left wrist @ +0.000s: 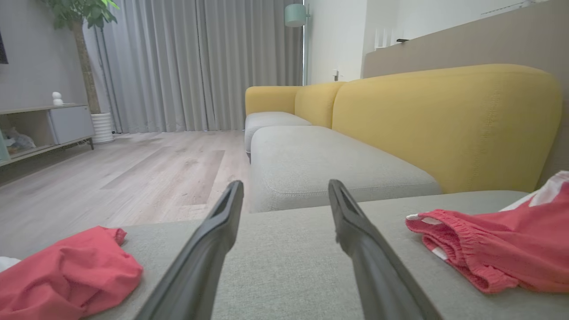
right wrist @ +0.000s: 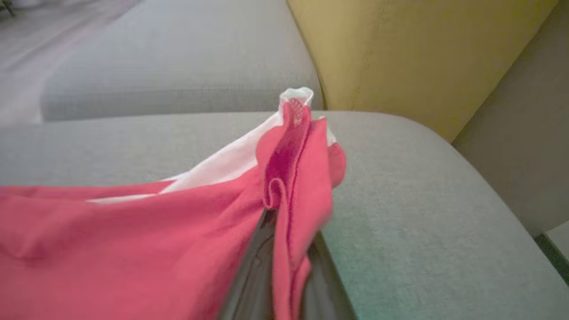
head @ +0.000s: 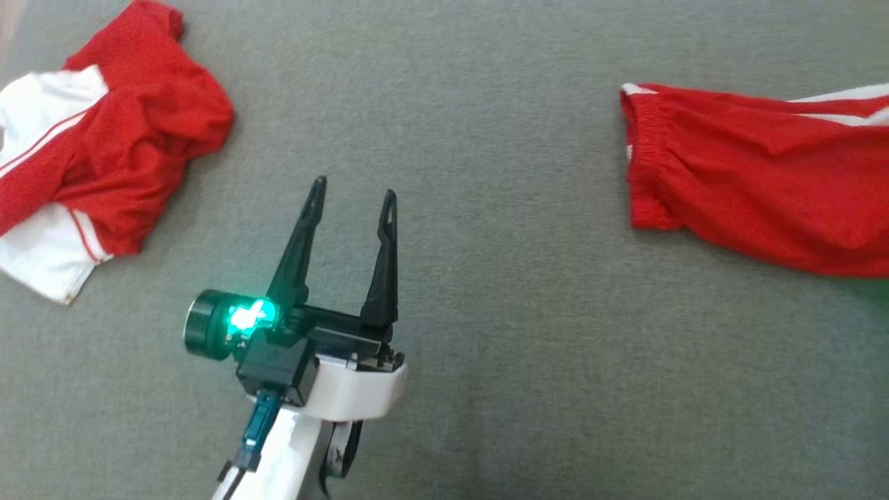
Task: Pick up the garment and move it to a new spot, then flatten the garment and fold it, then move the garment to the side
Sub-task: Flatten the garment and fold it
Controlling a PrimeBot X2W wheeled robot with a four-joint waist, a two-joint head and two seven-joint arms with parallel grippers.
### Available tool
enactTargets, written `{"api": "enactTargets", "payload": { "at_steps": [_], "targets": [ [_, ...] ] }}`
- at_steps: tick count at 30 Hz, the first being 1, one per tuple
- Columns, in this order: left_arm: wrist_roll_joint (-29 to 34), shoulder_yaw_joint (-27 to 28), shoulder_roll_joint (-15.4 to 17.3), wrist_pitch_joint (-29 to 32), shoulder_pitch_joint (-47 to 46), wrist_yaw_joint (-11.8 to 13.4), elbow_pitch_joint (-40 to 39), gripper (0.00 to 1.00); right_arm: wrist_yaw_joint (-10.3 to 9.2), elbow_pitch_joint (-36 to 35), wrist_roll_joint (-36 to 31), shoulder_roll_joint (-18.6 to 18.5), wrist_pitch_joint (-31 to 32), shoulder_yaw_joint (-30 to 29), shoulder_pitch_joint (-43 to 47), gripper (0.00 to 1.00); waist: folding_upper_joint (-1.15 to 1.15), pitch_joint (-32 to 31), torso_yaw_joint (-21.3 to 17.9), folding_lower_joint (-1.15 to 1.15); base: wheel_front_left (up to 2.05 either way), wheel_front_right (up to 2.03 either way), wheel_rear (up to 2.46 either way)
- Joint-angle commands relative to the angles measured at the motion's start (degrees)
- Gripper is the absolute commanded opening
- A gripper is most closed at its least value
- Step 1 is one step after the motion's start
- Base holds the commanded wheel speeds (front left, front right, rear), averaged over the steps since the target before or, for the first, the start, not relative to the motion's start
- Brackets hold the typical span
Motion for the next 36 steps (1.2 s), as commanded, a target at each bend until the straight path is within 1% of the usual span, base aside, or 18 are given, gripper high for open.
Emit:
{"api": "enactTargets", "payload": {
  "at_steps": [1, 4, 9, 11, 13, 14, 15, 16, 17, 19, 22, 25, 30, 31, 32, 33, 34, 36],
  "targets": [
    [0.58, 1.79, 0.01, -0.26, -0.29, -0.41, -1.45, 1.0, 0.37, -3.61, 1.02, -1.1, -0.79, 1.51, -0.52, 0.0, 0.0, -1.0, -1.18, 0.0, 0.0, 0.0, 0.0],
    [0.31, 1.41, 0.01, -0.26, -0.25, -0.61, -1.12, 1.0, 0.37, -9.42, 2.59, 0.75, 0.09, 4.12, -1.67, 0.0, 0.0, -1.69, -1.89, 0.0, 0.0, 0.0, 0.0],
    [-0.09, 0.99, 0.0, -0.26, 0.18, -0.89, -0.22, 1.0, 0.37, -20.95, 2.79, 5.73, 2.74, 9.72, -1.15, 0.0, 0.0, -2.92, -2.23, 0.0, 0.0, 0.0, 0.0],
    [-0.32, 0.8, 0.0, -0.26, 0.2, -0.95, -0.04, 1.0, 0.37, -23.91, 1.45, 8.0, 3.62, 11.75, -0.65, 0.0, 0.0, -3.25, -1.99, 0.0, 0.0, 0.0, 0.0],
    [-0.7, 0.7, 0.0, -0.26, 0.21, -0.72, -0.06, 1.0, 0.37, -24.97, 0.51, 11.15, 4.32, 14.52, -0.1, 0.0, 0.0, -3.59, -1.65, 0.0, 0.0, 0.0, 0.0],
    [-1.02, 0.63, 0.0, -0.26, 0.29, -0.59, 0.0, 1.0, 0.37, -24.98, 0.28, 13.01, 4.47, 15.96, 0.17, 0.24, 0.0, -3.76, -1.46, 0.0, 0.0, 0.0, 0.0],
    [-1.37, 0.49, 0.0, -0.26, 0.34, -0.49, 0.06, 1.0, 0.37, -24.69, 0.4, 14.82, 4.77, 17.58, 0.55, 0.69, 0.0, -3.88, -1.21, 0.0, 0.0, 0.0, 0.0],
    [-1.69, 0.27, 0.0, -0.26, 0.33, -0.43, 0.14, 1.0, 0.37, -24.16, 0.64, 16.44, 4.91, 18.83, 0.93, 1.0, 0.0, -4.02, -0.9, 0.0, 0.0, 0.0, 0.0],
    [-1.95, 0.02, 0.0, -0.26, 0.32, -0.38, 0.23, 1.0, 0.37, -23.8, 0.82, 17.76, 4.79, 20.22, 1.3, 1.0, 0.0, -4.16, -0.6, 0.0, 0.0, 0.0, 0.0],
    [-2.39, -0.38, 0.0, -0.26, 0.34, -0.24, 0.26, 1.0, 0.37, -23.73, 1.81, 19.2, 4.49, 23.09, 2.27, 1.0, 0.0, -4.46, -0.09, 0.0, 0.0, 0.0, 0.0],
    [-2.59, -0.29, 0.0, -0.26, 0.5, 0.09, 0.04, 1.0, 0.37, -24.4, 2.6, 19.11, 3.77, 24.49, 3.24, 1.0, 0.0, -4.67, 0.17, 0.0, 0.0, 0.0, 0.0],
    [-2.92, 0.08, 0.0, -0.26, 0.93, 0.31, -0.17, 1.0, 0.37, -26.18, 2.48, 17.18, 2.04, 23.67, 5.38, 1.0, 0.0, -4.96, 0.65, 0.0, 0.0, 0.0, 0.0],
    [-3.41, 0.73, 0.0, -0.26, 1.67, 0.84, -1.15, 1.0, 0.37, -30.17, 1.39, 13.57, 0.49, 18.49, 10.58, 1.0, 0.0, -4.78, 1.62, 0.0, 0.0, 0.0, 0.0],
    [-3.48, 0.84, 0.0, -0.26, 1.85, 0.86, -1.26, 1.0, 0.37, -30.54, 1.5, 13.19, 0.75, 17.61, 11.33, 0.96, 0.0, -4.69, 1.8, 0.0, 0.0, 0.0, 0.0],
    [-3.55, 0.87, 0.0, -0.26, 1.93, 0.83, -1.34, 1.0, 0.37, -30.84, 1.68, 12.72, 1.23, 17.11, 11.85, 0.45, 0.0, -4.56, 2.07, 0.0, 0.0, 0.0, 0.0],
    [-3.63, 0.83, 0.0, -0.26, 1.91, 0.76, -1.4, 1.0, 0.37, -30.96, 2.27, 12.22, 1.97, 17.05, 12.14, 0.1, 0.0, -4.38, 2.39, 0.0, 0.0, 0.0, 0.0],
    [-3.72, 0.69, 0.0, -0.26, 1.79, 0.68, -1.43, 1.0, 0.37, -30.66, 2.58, 11.51, 2.72, 16.92, 12.09, 0.0, 0.0, -4.18, 2.79, 0.0, 0.0, 0.0, 0.0],
    [-3.85, 0.38, 0.0, -0.26, 1.37, 0.68, -1.53, 1.0, 0.37, -29.49, 2.39, 9.96, 4.01, 17.38, 11.06, 0.0, 0.0, -3.8, 3.61, 0.0, 0.0, 0.0, 0.0]
  ]
}}
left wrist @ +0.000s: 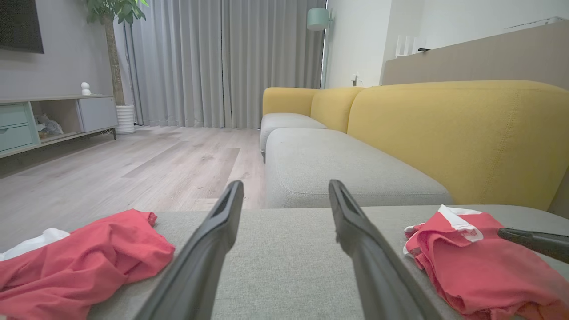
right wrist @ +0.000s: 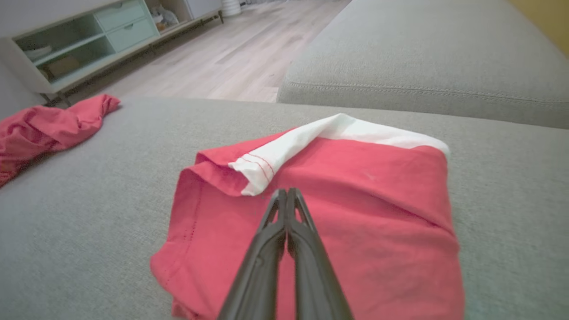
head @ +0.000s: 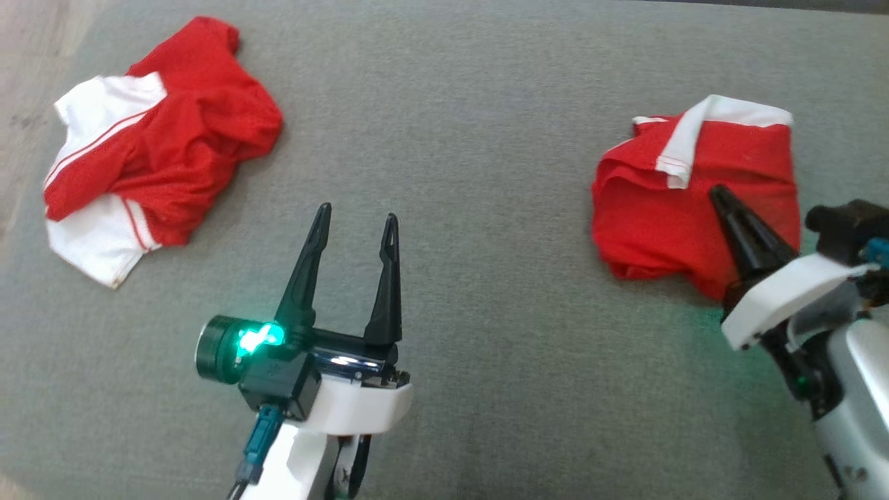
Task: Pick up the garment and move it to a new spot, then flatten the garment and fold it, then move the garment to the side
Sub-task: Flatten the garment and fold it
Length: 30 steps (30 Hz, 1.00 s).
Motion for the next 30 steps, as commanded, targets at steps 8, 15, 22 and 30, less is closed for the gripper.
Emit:
{"api": "enactTargets", "payload": {
  "at_steps": [8, 15, 22, 30],
  "targets": [
    [-1.39, 0.41, -0.02, -0.27, -2.68, 0.61, -2.24, 1.0, 0.39, 8.24, 4.02, -3.9, 6.26, 6.1, -9.65, 0.0, 0.0, 2.26, 4.65, 0.0, 0.0, 0.0, 0.0],
    [-2.84, 0.49, -0.02, -0.27, -2.88, 1.51, -2.63, 1.0, 0.39, 11.11, 2.59, -2.87, -8.37, 5.23, -18.93, 0.0, 0.0, 3.02, 5.74, 0.0, 0.0, 0.0, 0.0],
    [-1.8, 3.47, -0.02, -0.27, 0.01, 1.6, -1.35, 1.0, 0.39, 10.79, -1.01, 2.11, -18.76, -0.76, -9.89, 1.0, 0.0, -0.7, 2.36, 0.0, 0.0, 0.0, 0.0],
    [0.39, 6.79, -0.02, -0.27, 3.44, 1.01, -3.73, 1.0, 0.39, -7.08, -6.59, 10.02, -19.04, -14.58, 6.69, 1.0, 0.0, -3.68, -1.37, 0.0, 0.0, 0.0, 0.0]
  ]
}}
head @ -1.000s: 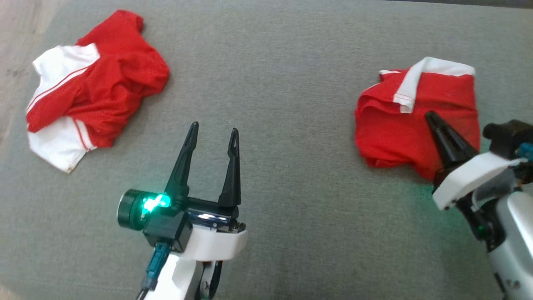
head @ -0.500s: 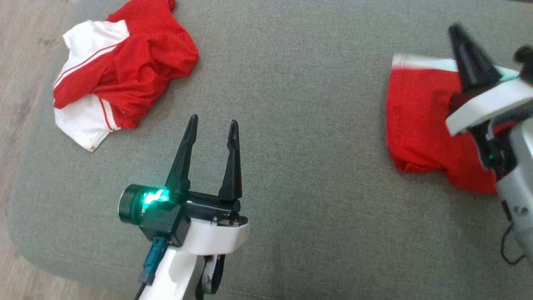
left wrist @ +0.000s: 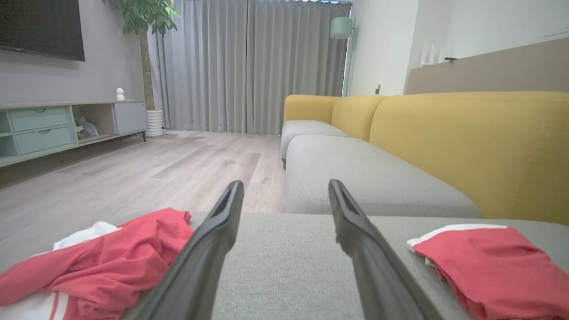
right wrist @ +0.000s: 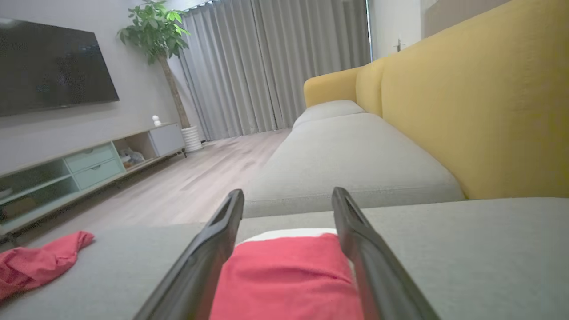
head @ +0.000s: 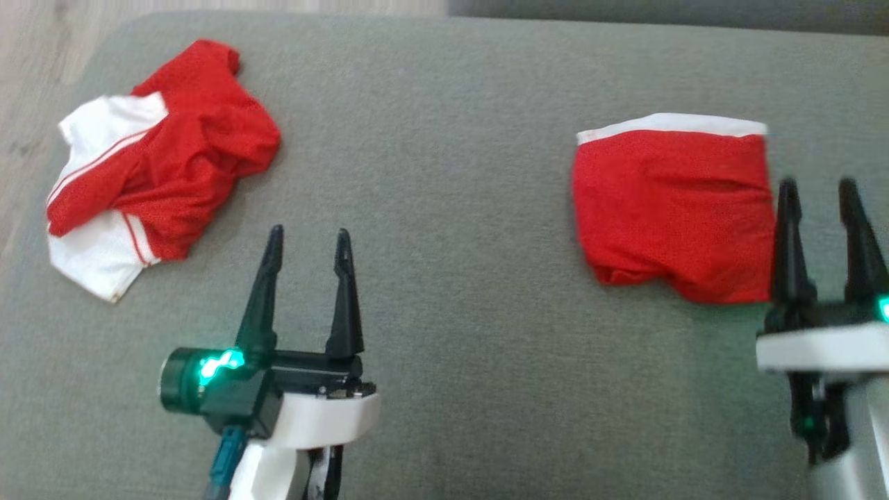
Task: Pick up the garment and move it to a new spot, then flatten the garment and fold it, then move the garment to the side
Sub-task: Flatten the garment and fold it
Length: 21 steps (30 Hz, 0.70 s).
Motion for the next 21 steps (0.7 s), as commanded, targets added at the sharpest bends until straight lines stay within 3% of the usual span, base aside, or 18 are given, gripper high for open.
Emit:
{"api": "enactTargets", "payload": {
  "at_steps": [1, 8, 21],
  "targets": [
    [0.53, 2.31, 0.02, -0.27, -0.38, 0.0, -2.61, 1.0, 0.39, -2.52, -0.93, 0.21, -0.33, 0.59, 0.38, 1.0, 0.0, -1.39, -1.33, 0.01, 0.0, 0.0, 0.0],
    [2.15, 2.97, 0.02, -0.27, 4.18, -0.4, -2.86, 1.0, 0.39, -7.15, -7.3, 2.28, -0.34, -1.46, 8.5, 1.0, 0.0, -5.41, -1.92, 0.01, 0.0, 0.0, 0.0],
    [4.43, 4.53, 0.02, -0.27, 12.16, -1.83, -0.13, 1.0, 0.39, -5.68, -11.91, 6.12, -0.34, 1.52, 17.8, 1.0, 0.0, -13.46, -2.38, 0.01, 0.0, 0.0, 0.0]
  ]
}}
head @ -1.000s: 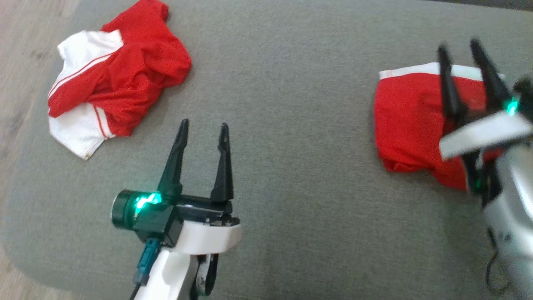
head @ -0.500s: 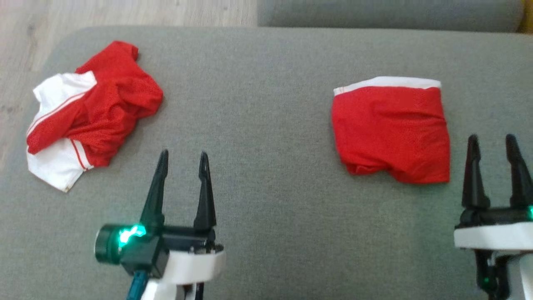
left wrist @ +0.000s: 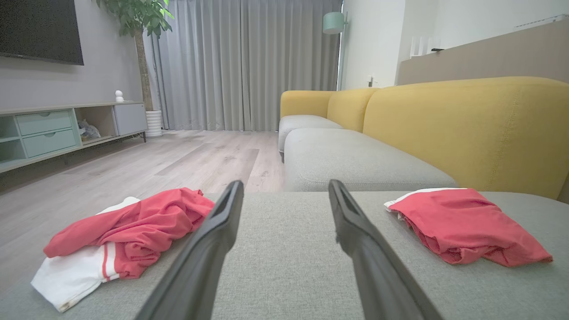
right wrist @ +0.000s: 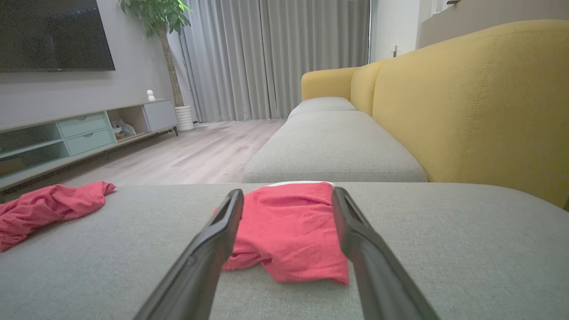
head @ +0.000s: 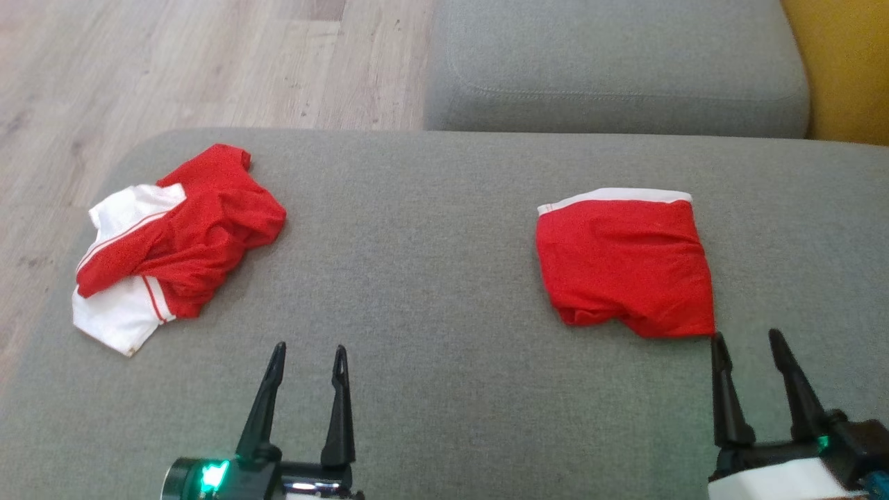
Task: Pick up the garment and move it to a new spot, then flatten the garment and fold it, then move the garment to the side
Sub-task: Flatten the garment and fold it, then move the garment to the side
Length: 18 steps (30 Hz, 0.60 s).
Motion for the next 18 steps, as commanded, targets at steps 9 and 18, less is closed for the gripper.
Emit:
{"api": "enactTargets", "payload": {
  "at_steps": [9, 18],
  "targets": [
    [1.36, 2.92, -0.13, -0.29, -0.27, -1.43, 0.55, 1.0, 0.39, 1.02, -1.39, 0.48, -0.36, 1.22, 0.61, 1.0, 0.0, -2.22, -0.85, 0.01, 0.0, 0.0, 0.0],
    [1.66, 3.06, -0.13, -0.29, 0.35, -1.59, 1.79, 1.0, 0.39, 2.46, -1.23, 0.8, -0.36, 1.32, 1.43, 1.0, 0.0, -3.08, -1.27, 0.01, 0.0, 0.0, 0.0]
  ]
}}
